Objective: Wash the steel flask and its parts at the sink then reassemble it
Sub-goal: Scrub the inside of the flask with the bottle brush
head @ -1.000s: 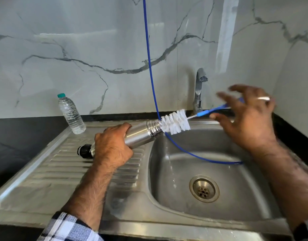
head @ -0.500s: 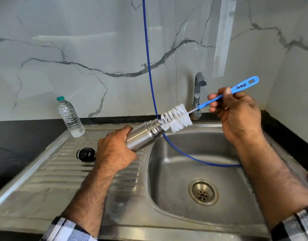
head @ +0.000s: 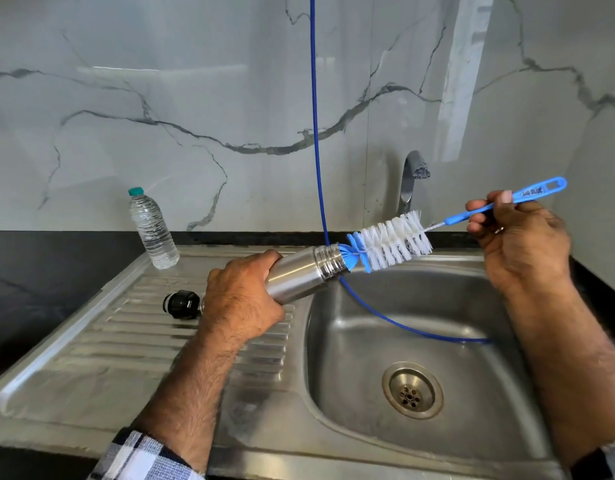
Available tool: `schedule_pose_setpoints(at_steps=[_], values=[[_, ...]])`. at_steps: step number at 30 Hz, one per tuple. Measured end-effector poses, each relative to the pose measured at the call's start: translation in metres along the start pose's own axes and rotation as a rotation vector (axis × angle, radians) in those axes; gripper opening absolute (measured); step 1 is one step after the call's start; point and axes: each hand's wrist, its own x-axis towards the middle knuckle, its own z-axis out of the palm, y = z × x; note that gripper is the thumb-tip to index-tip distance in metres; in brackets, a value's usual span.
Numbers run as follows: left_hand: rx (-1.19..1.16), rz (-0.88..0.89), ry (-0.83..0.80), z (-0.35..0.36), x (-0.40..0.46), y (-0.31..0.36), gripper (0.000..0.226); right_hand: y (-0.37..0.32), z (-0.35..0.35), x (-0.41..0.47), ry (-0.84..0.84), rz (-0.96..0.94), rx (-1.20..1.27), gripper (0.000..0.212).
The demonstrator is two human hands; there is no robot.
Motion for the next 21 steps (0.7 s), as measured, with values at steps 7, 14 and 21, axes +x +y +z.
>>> schedule_pose_setpoints(at_steps=[7, 14, 21], values=[[0.008, 0.018, 0.016, 0.000, -0.001, -0.004, 0.088, -0.001, -0.001, 0.002, 0.008, 0.016, -0.002, 0.022], [-0.028, 0.018, -0.014, -0.001, -0.002, -0.001, 0.086, -0.008, -0.004, 0.003, -0.025, -0.044, 0.015, 0.017], [-0.068, 0.010, -0.076, -0.006, -0.004, -0.003, 0.090, -0.011, -0.003, 0.001, -0.079, -0.162, 0.034, 0.018]])
